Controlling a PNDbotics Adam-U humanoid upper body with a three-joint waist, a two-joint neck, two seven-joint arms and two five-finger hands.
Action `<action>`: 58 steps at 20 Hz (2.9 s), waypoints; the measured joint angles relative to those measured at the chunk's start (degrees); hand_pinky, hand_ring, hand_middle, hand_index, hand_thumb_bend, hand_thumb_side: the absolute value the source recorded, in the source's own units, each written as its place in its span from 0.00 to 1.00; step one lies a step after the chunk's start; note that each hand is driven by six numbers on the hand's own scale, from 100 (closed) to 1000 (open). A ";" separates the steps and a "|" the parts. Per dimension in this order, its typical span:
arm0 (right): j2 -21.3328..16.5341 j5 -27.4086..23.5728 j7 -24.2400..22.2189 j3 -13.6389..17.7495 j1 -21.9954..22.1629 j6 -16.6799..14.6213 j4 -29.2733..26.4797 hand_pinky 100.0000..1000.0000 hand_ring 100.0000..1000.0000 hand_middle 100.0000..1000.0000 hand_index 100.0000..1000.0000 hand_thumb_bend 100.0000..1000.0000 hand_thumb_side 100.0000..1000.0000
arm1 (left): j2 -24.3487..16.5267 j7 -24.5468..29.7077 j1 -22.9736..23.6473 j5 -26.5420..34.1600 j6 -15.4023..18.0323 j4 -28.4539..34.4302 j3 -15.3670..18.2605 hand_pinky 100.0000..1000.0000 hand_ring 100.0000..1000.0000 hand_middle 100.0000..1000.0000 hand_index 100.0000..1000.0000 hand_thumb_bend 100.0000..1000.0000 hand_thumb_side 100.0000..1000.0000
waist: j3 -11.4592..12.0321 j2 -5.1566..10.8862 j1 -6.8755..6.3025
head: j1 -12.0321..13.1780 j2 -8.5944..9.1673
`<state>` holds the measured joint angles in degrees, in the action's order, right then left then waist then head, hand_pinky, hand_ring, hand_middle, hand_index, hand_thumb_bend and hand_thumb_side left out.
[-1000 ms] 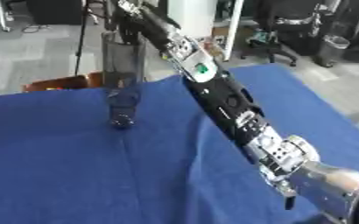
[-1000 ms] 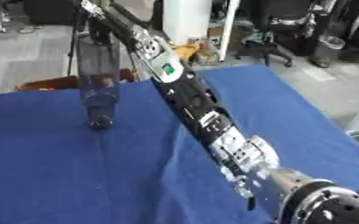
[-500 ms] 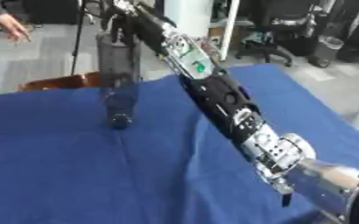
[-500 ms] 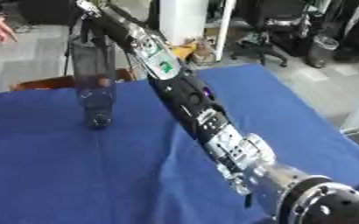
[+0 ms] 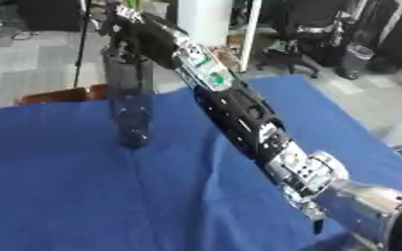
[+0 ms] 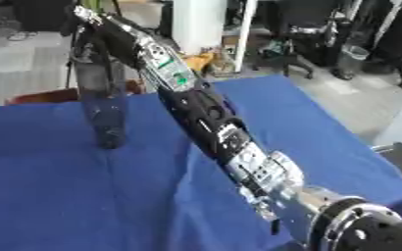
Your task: Arrange flowers into the vase.
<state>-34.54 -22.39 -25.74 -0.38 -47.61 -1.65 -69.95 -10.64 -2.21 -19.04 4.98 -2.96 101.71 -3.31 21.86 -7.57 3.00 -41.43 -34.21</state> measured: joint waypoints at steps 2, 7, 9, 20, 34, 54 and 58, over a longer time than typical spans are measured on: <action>0.00 -0.89 -0.24 -0.01 -0.10 0.41 -0.18 0.12 0.47 0.06 0.58 0.00 0.79 | -0.23 0.01 0.05 -0.02 -0.01 -0.20 0.00 0.34 0.52 0.56 0.75 0.54 0.69 | -0.01 0.14 0.10 | 0.04 -0.01; 0.00 -1.68 -0.98 -0.22 -0.32 0.87 -0.37 0.16 0.51 0.09 0.62 0.00 0.80 | -0.42 0.06 0.29 -0.03 -0.09 -0.31 0.00 0.34 0.52 0.56 0.75 0.54 0.69 | 0.02 0.36 0.25 | 0.13 -0.01; 0.00 -1.75 -1.29 -0.33 -0.32 0.97 -0.37 0.18 0.52 0.10 0.63 0.00 0.81 | -0.42 0.06 0.31 -0.03 -0.10 -0.31 0.00 0.34 0.52 0.56 0.75 0.54 0.69 | 0.04 0.36 0.25 | 0.18 -0.01; -0.04 -0.27 -5.19 -0.34 -0.34 0.52 0.78 0.59 0.79 0.30 0.74 0.00 0.94 | -0.42 -0.05 0.32 -0.03 -0.21 -0.32 0.00 0.34 0.52 0.56 0.75 0.54 0.69 | 0.11 0.36 0.44 | 0.30 -0.01; -0.20 0.15 -7.51 0.02 -0.75 0.16 1.36 1.00 1.00 0.49 0.69 0.00 0.95 | -0.42 -0.13 0.33 -0.03 -0.30 -0.33 0.00 0.34 0.52 0.56 0.75 0.54 0.70 | 0.20 0.36 0.56 | 0.45 -0.01; -0.56 1.77 -6.32 0.05 -0.77 -1.30 1.40 1.00 1.00 0.67 0.67 0.00 0.95 | -0.42 -0.13 0.35 -0.03 -0.30 -0.33 0.00 0.34 0.52 0.56 0.75 0.54 0.70 | 0.20 0.36 0.56 | 0.48 -0.01; -1.09 2.28 -5.89 0.21 -0.77 -1.75 1.76 1.00 1.00 0.75 0.87 0.00 0.98 | -0.42 -0.14 0.35 -0.03 -0.31 -0.33 0.01 0.35 0.52 0.56 0.75 0.52 0.71 | 0.36 0.36 0.61 | 0.54 -0.01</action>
<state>-35.63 -20.11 -31.63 -0.17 -48.38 -3.40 -68.19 -11.07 -2.35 -18.68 4.95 -3.27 101.38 -3.31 22.22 -7.22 3.62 -40.89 -34.22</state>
